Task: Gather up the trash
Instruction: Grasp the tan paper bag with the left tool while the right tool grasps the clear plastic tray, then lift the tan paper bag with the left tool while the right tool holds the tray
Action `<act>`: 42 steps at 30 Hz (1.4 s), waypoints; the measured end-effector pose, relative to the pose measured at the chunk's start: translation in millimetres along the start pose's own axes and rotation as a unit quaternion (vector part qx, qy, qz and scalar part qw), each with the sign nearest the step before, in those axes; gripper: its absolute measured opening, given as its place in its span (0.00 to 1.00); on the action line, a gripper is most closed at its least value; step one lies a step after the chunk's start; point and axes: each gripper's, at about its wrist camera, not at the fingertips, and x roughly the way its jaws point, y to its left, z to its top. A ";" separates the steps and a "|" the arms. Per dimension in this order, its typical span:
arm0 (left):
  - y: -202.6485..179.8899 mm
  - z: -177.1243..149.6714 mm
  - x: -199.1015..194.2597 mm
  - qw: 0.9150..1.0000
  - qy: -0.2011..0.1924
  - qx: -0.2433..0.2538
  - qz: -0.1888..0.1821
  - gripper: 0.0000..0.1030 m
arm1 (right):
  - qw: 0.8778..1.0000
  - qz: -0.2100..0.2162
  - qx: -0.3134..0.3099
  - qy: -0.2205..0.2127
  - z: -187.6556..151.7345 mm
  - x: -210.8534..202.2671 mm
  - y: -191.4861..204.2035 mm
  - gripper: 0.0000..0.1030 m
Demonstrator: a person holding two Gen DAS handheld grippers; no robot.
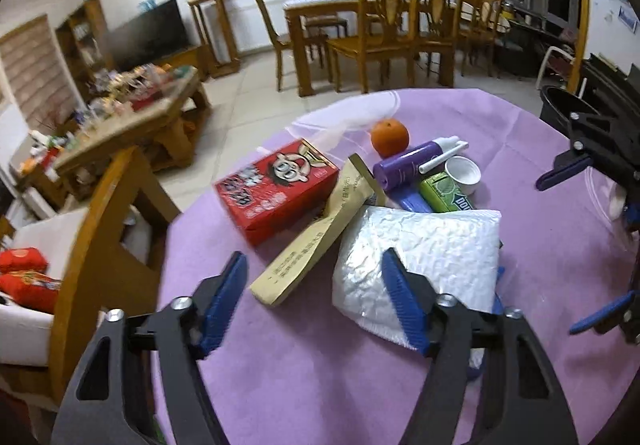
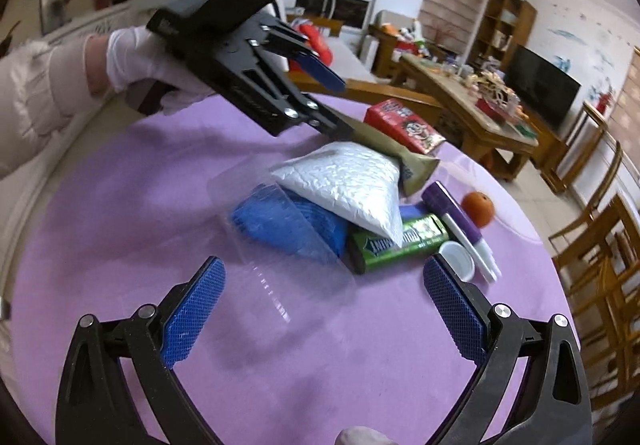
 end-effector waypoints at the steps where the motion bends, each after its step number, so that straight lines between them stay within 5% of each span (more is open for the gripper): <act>1: 1.0 -0.3 4.2 1.000 0.003 -0.003 -0.009 0.52 | 1.000 0.006 -0.003 0.004 1.9 4.9 -1.8 0.95; 5: 10.9 -2.6 12.4 0.999 -0.002 -0.026 -0.043 0.46 | 0.999 0.030 -0.007 0.009 3.2 15.7 -6.1 0.95; 9: 14.9 -4.5 17.2 0.997 -0.002 -0.051 -0.058 0.30 | 0.999 0.045 -0.014 0.008 6.9 24.4 -2.8 0.89; 14: 8.3 -5.8 13.5 0.996 -0.006 -0.069 -0.051 0.15 | 0.998 0.060 -0.015 0.001 8.6 25.2 5.4 0.44; 22: 12.2 -19.5 -6.0 0.990 -0.020 -0.135 -0.029 0.04 | 0.995 0.093 0.000 -0.034 6.5 -0.2 21.6 0.36; 31: -7.1 -27.2 -62.0 0.989 -0.059 -0.133 -0.014 0.03 | 0.987 0.124 0.064 -0.082 -10.7 -58.5 22.5 0.34; 39: -16.8 -34.0 -42.3 0.994 -0.019 -0.103 0.039 0.08 | 0.984 0.106 0.109 -0.094 -28.0 -91.5 27.9 0.34; 41: -20.3 -37.0 -29.4 0.995 -0.003 -0.096 0.040 0.16 | 0.983 0.100 0.121 -0.095 -32.1 -97.2 26.1 0.34; 42: -21.3 -37.5 -24.0 0.995 0.001 -0.094 0.042 0.28 | 0.982 0.098 0.127 -0.095 -35.1 -101.0 25.6 0.34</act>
